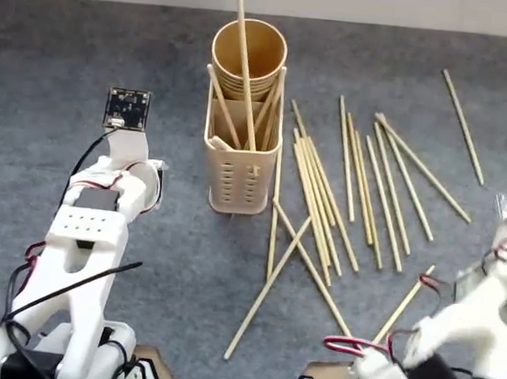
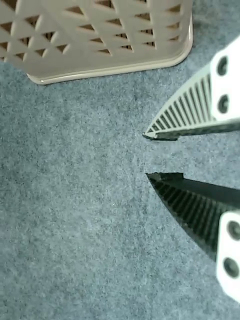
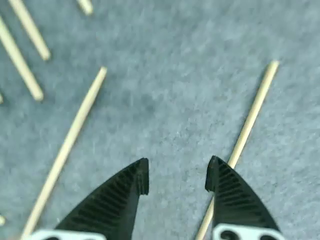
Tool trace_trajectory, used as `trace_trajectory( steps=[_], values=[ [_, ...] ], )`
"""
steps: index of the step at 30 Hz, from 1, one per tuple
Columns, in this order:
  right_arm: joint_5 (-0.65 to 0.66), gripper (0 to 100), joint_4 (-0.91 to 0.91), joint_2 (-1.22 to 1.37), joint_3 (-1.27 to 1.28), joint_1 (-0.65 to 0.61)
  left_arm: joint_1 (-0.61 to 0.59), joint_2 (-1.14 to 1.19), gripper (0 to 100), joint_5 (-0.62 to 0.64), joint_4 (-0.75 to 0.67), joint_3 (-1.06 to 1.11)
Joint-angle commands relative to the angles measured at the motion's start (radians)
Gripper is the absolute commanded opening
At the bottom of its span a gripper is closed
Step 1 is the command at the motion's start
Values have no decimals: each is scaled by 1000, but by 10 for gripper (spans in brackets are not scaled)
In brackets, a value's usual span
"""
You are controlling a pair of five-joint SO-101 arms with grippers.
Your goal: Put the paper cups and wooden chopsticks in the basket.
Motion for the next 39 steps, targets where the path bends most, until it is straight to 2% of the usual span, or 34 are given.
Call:
trace_trajectory(
  steps=[1, 5, 8, 14, 19, 26, 28, 30, 32, 39],
  values=[
    [66, 192, -85, -85, 61, 85, 13, -21, 143, -11, -11, -2],
    [66, 192, -340, -105, 134, 189, 13, -21, 143, -11, -11, -2],
    [68, 192, -466, -104, 196, 231, 13, -21, 143, -9, -11, -2],
    [69, 192, -585, -62, 272, 240, 13, -21, 143, -9, -11, -2],
    [74, 192, -684, 105, 269, 257, 13, -21, 143, -9, -11, -2],
    [75, 184, -756, 346, 266, 236, 13, -21, 143, -9, -11, -2],
    [75, 116, -763, 367, 266, 236, 13, -21, 143, -9, -11, -2],
    [75, 0, -763, 371, 266, 237, 13, -21, 143, -9, -11, -2],
    [75, 24, -763, 371, 266, 239, 13, -21, 143, -9, -11, -2],
    [43, 5, -757, 254, 265, 205, 13, -21, 143, -9, -11, -2]
  ],
)
